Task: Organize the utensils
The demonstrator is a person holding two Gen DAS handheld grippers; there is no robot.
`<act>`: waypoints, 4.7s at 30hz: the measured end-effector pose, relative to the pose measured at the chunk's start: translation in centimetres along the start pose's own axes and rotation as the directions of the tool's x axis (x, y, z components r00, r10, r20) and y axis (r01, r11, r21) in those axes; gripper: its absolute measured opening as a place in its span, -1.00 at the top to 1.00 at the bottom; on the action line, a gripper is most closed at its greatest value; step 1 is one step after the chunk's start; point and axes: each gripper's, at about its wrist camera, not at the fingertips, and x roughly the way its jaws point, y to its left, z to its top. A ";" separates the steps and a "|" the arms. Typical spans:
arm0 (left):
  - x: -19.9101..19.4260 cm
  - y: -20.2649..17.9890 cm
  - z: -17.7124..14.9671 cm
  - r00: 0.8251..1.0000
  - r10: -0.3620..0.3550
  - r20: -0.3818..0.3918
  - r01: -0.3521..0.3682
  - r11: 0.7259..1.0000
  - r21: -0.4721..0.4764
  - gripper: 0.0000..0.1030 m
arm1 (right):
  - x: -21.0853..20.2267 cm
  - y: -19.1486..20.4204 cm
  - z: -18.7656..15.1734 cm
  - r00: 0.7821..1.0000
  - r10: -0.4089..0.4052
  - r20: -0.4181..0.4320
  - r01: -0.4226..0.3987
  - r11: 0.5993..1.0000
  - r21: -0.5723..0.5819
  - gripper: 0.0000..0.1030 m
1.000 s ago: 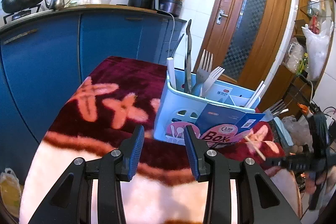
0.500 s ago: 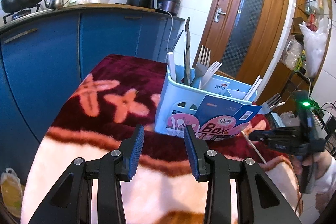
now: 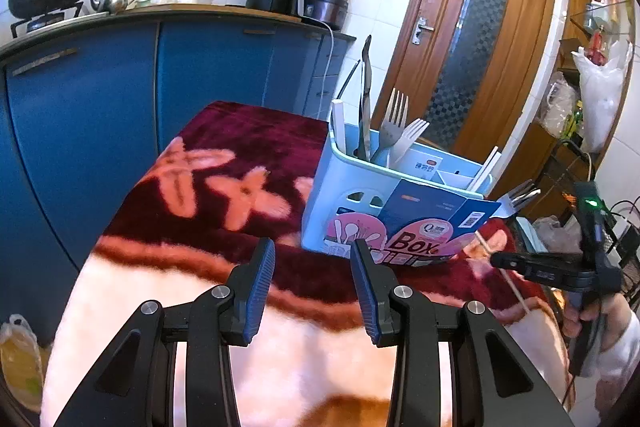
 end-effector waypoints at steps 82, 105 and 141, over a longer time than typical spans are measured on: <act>-0.7 0.8 -0.8 1.000 -0.025 -0.001 0.025 1.000 -0.005 0.22 | -5.5 10.1 0.4 0.708 0.018 0.706 0.042 0.997 -0.068 0.32; -3.4 -2.2 -7.1 0.998 0.044 0.053 -0.051 0.990 0.135 0.22 | -8.6 13.8 -12.5 0.826 0.023 0.563 -0.029 1.000 0.001 -0.28; -3.9 -2.9 -10.2 0.978 0.122 0.169 -0.150 0.975 0.164 0.05 | -6.2 14.1 -15.6 0.799 -0.071 0.597 0.064 0.997 0.033 -0.51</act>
